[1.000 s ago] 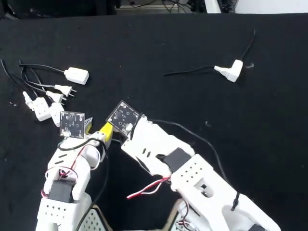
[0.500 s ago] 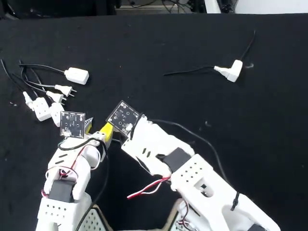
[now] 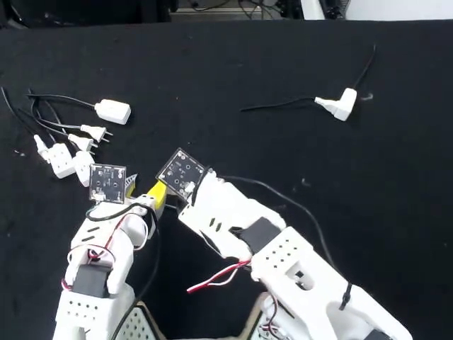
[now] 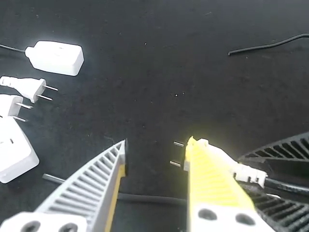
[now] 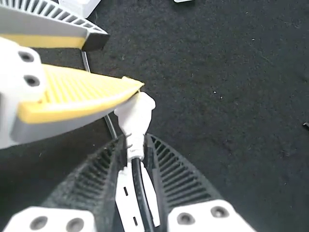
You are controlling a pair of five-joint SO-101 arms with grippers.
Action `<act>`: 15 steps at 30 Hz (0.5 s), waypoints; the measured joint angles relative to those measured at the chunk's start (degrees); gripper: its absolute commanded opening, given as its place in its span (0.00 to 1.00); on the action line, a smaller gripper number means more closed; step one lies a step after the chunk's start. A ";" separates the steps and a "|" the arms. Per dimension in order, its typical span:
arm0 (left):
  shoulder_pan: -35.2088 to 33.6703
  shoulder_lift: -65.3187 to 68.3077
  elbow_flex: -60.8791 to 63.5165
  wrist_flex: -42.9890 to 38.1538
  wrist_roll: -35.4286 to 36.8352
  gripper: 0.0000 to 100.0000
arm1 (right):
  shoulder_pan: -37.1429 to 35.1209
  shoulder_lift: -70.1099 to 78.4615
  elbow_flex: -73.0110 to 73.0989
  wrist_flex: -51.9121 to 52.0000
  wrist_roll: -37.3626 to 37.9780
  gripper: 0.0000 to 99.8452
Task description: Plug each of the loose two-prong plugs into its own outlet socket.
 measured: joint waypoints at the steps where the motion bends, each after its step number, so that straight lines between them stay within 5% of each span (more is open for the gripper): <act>1: 0.00 0.00 0.00 0.00 0.00 0.21 | 0.00 0.00 0.00 0.00 0.00 0.01; 15: 0.18 0.09 0.00 1.76 -1.85 0.21 | 0.00 0.00 0.00 0.00 0.00 0.01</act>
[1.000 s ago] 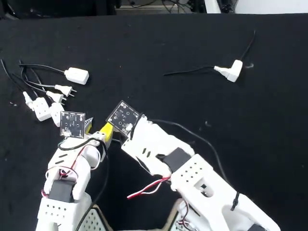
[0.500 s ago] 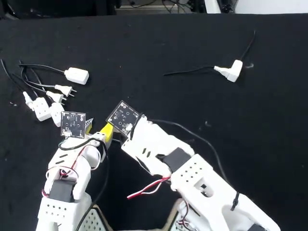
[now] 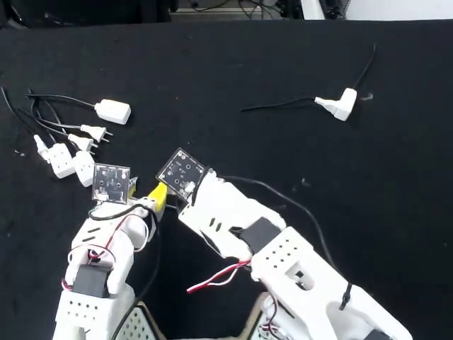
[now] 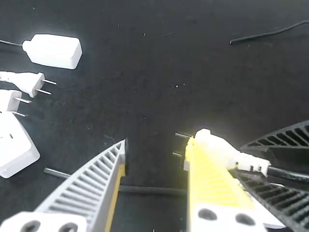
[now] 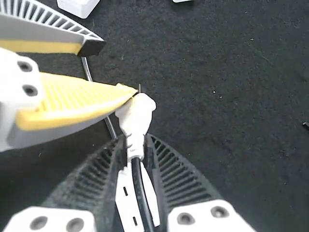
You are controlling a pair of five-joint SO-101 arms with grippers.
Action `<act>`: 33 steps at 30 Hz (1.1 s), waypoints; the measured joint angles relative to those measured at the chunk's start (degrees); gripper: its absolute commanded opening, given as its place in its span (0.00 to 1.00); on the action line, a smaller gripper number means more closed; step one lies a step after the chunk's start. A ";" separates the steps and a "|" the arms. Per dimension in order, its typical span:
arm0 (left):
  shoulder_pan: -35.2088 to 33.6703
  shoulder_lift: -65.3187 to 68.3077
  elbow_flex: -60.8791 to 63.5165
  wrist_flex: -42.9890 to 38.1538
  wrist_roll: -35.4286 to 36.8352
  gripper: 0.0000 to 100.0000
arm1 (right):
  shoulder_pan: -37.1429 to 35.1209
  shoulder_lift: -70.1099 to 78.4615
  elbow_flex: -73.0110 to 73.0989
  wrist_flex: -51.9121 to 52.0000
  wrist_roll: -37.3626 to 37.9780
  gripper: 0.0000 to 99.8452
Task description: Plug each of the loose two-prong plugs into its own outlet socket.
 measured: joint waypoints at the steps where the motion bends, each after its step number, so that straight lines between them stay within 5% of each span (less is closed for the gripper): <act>1: 0.00 0.00 0.00 0.00 -0.26 0.21 | 0.00 0.00 0.00 0.00 0.00 0.01; 33: 0.00 0.00 0.00 2.64 -0.79 0.21 | 0.00 0.00 0.00 0.00 0.00 0.01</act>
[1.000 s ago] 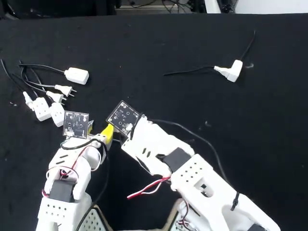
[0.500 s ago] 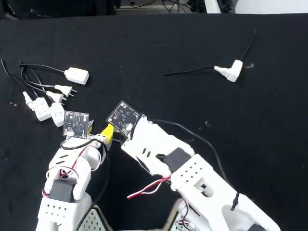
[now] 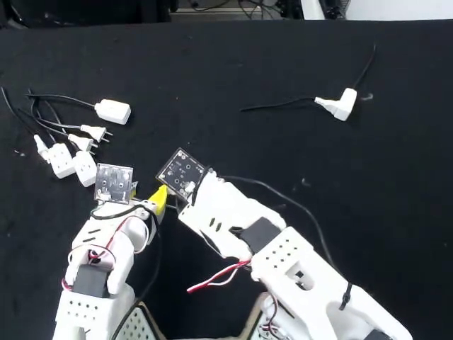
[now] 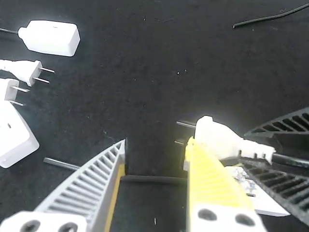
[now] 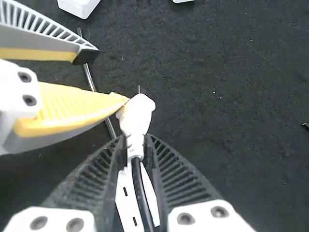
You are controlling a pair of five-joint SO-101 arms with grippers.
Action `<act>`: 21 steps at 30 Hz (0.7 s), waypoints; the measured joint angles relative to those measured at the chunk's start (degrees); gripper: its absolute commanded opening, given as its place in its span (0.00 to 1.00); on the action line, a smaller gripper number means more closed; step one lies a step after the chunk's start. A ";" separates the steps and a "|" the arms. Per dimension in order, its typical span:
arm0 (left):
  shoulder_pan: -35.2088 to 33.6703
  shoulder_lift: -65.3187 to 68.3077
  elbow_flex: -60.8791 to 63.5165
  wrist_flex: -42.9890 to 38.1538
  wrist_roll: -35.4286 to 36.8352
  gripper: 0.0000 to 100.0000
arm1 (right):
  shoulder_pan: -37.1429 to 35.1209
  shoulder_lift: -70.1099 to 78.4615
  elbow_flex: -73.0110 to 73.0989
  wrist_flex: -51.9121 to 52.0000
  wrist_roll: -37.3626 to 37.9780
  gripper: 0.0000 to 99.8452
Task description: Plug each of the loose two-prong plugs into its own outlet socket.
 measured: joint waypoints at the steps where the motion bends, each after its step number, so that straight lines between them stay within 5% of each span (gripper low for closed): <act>1: 0.00 0.00 0.00 0.00 -0.09 0.21 | 0.00 0.00 0.00 0.00 0.00 0.01; 14: 1.85 0.00 0.00 1.05 -2.73 0.20 | 0.70 0.00 -0.09 0.62 0.00 0.01; 21: -4.75 0.09 -0.18 1.05 1.85 0.20 | 6.15 -0.09 -5.27 9.41 0.00 0.01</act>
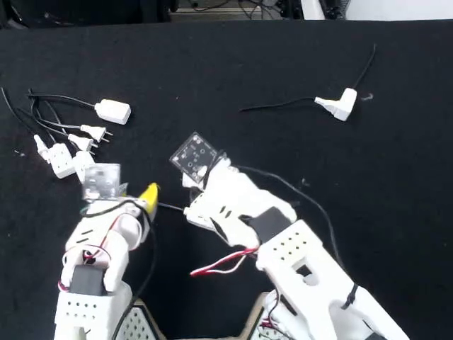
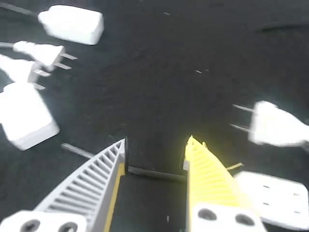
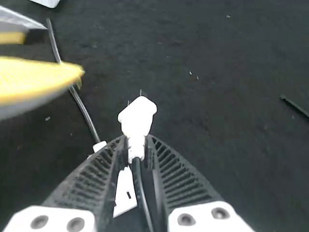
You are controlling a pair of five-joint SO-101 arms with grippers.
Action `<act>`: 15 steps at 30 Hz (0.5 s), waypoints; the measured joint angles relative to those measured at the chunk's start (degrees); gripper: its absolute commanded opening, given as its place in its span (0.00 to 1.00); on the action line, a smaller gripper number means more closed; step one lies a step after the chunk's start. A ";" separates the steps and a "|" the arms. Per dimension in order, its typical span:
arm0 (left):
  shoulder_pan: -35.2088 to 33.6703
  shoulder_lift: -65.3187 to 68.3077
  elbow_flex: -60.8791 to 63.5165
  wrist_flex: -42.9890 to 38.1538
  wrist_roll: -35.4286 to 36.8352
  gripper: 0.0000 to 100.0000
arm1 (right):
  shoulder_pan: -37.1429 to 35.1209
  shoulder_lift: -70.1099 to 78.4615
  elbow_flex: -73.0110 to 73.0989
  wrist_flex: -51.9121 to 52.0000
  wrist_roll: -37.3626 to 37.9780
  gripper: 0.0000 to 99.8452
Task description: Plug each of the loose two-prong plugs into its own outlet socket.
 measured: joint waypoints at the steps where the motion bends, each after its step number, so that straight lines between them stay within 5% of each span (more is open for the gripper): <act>1: -1.14 0.00 0.00 0.00 0.70 0.20 | 0.18 0.00 -0.53 0.97 0.00 0.01; 15: -3.78 0.00 -1.05 2.73 0.53 0.20 | 0.18 5.98 -27.87 36.66 3.34 0.01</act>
